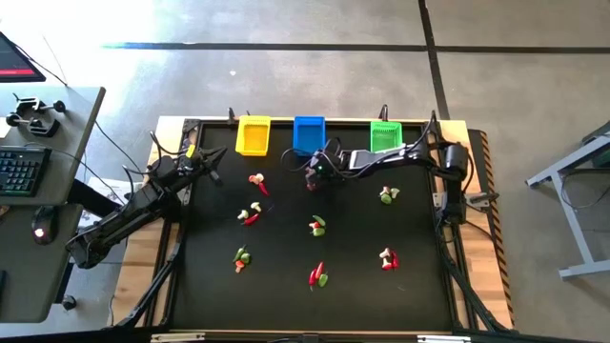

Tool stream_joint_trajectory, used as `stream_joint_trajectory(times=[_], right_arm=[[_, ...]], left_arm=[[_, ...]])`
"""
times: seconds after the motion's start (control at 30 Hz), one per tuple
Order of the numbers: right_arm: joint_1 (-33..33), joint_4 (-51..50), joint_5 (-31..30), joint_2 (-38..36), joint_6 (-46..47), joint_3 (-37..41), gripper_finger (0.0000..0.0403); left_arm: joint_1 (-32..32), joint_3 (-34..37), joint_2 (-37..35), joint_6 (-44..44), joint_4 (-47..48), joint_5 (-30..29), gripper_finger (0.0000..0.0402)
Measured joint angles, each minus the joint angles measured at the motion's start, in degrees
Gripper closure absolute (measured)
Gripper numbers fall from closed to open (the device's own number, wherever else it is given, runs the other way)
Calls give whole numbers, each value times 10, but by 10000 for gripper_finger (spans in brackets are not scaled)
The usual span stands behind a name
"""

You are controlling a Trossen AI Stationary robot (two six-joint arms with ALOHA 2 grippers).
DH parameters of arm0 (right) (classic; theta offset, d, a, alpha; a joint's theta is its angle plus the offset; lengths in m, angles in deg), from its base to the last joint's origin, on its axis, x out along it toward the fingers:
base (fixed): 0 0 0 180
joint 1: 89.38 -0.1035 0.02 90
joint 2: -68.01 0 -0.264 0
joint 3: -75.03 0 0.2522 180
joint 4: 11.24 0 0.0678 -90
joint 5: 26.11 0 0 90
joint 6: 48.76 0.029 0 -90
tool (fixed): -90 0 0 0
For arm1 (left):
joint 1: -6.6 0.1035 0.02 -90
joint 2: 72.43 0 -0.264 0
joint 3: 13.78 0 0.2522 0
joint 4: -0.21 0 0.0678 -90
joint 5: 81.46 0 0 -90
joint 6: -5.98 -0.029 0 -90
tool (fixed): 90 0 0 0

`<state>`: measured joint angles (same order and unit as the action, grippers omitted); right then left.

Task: Sort produce into baskets
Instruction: Put the green chili pepper into the blue bin

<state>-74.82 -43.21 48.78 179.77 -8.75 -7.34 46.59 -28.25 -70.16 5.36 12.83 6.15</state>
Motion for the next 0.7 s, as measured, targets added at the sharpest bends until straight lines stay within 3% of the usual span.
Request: stream_joint_trajectory(times=[0.33, 0.7], right_arm=[[15, -11, 53, -14, -54, 0, 332], [28, -27, 85, -48, -112, 1, 399]], left_arm=[[0, 0, 0, 2, 0, 0, 401], [0, 0, 0, 1, 1, 0, 401]])
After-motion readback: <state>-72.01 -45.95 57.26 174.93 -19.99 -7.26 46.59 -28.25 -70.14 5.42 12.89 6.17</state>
